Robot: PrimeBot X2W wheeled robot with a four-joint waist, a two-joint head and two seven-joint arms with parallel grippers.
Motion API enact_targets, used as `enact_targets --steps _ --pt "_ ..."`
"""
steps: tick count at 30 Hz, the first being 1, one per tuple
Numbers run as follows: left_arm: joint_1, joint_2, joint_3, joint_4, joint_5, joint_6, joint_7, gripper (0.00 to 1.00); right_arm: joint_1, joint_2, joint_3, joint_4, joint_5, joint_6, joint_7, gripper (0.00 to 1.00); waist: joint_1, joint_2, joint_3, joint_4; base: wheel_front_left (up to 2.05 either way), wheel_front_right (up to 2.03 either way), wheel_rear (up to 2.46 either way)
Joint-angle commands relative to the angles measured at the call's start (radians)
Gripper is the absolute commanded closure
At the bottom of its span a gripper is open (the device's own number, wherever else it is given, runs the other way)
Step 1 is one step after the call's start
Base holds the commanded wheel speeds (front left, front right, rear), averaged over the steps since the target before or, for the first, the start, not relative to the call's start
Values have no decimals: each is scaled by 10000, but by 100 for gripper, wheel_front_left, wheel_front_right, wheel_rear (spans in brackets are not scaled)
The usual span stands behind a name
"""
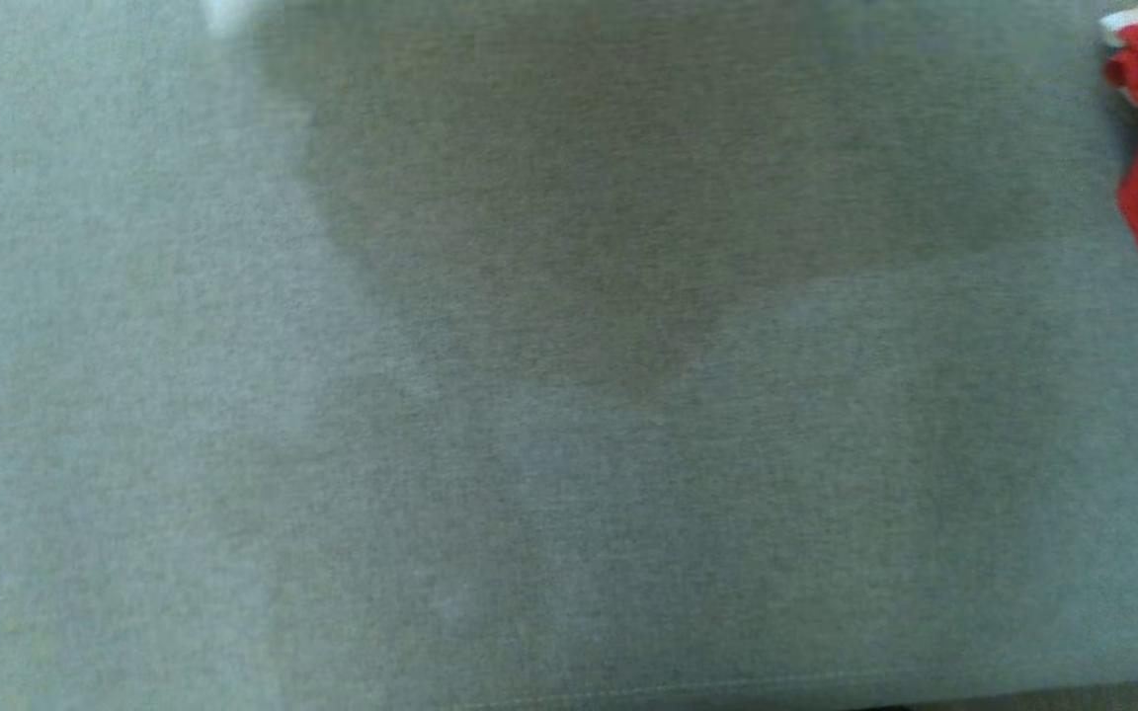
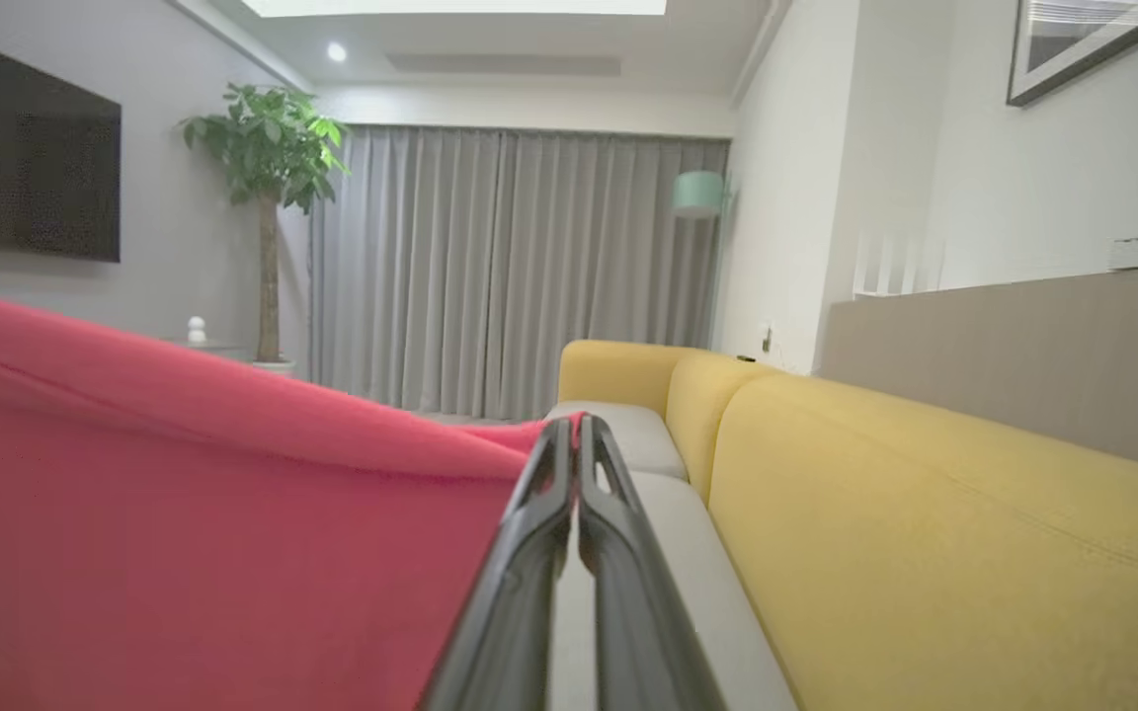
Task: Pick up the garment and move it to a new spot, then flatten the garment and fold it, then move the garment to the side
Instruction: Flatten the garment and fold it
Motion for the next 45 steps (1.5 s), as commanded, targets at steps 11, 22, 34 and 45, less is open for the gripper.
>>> enact_targets --steps 11,22,34,45 --pt "-157 84 -973 1740 450 -520 -887 100 -366 134 107 3345 -275 -9 -1903 100 -7 1 -228 713 0 0 0" --pt "5614 278 -2413 -280 984 -582 -895 100 2816 -453 2088 5192 426 -9 -1767 100 -7 1 -1242 1030 0 0 0" --pt "9211 1461 -3504 -1523 503 -587 -788 100 4808 -1651 5605 3916 2837 -9 665 100 -7 1 -2886 814 0 0 0" --pt "11388 2688 -4462 -3626 -340 -588 865 100 6912 -4017 7835 832 6405 -9 3269 100 -7 1 -4193 736 0 0 0"
